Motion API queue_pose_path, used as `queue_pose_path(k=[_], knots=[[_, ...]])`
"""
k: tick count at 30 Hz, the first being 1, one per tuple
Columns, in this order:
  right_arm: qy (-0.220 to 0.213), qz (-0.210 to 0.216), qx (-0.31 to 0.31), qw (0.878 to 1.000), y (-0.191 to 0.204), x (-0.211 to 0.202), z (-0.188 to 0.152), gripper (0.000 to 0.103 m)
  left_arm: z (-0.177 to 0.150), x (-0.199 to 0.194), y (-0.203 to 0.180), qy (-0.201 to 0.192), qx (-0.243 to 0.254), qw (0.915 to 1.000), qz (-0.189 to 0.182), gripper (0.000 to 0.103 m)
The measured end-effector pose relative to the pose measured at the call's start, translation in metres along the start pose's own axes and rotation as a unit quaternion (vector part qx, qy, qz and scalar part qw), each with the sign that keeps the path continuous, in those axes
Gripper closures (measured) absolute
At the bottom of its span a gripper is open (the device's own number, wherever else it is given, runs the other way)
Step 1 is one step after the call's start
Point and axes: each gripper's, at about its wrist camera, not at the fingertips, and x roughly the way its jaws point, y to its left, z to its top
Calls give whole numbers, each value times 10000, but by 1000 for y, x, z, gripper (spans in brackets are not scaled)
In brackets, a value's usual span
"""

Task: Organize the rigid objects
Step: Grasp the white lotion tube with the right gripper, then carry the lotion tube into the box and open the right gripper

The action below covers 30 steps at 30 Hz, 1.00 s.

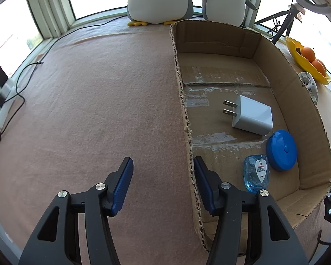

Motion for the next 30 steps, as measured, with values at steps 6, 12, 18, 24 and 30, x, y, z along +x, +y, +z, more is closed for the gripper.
queue_pose_path(k=[6, 12, 18, 24, 30], knots=[[-78, 119, 451, 9989, -10, -2, -2, 85, 0, 0, 0, -1, 1, 10000, -2, 47], [-374, 277, 1175, 9920, -26, -12, -2, 85, 0, 0, 0, -2, 0, 10000, 0, 47], [-771, 357, 1752, 9809, -34, -31, 6, 85, 1, 0, -2, -17, 17, 10000, 15, 47], [-1092, 427, 1982, 9731, -32, -52, 30, 85, 0, -1, -2, -38, 53, 10000, 32, 47], [-1280, 545, 2051, 9688, -31, -63, 65, 85, 0, -1, -2, -60, 62, 10000, 50, 47]])
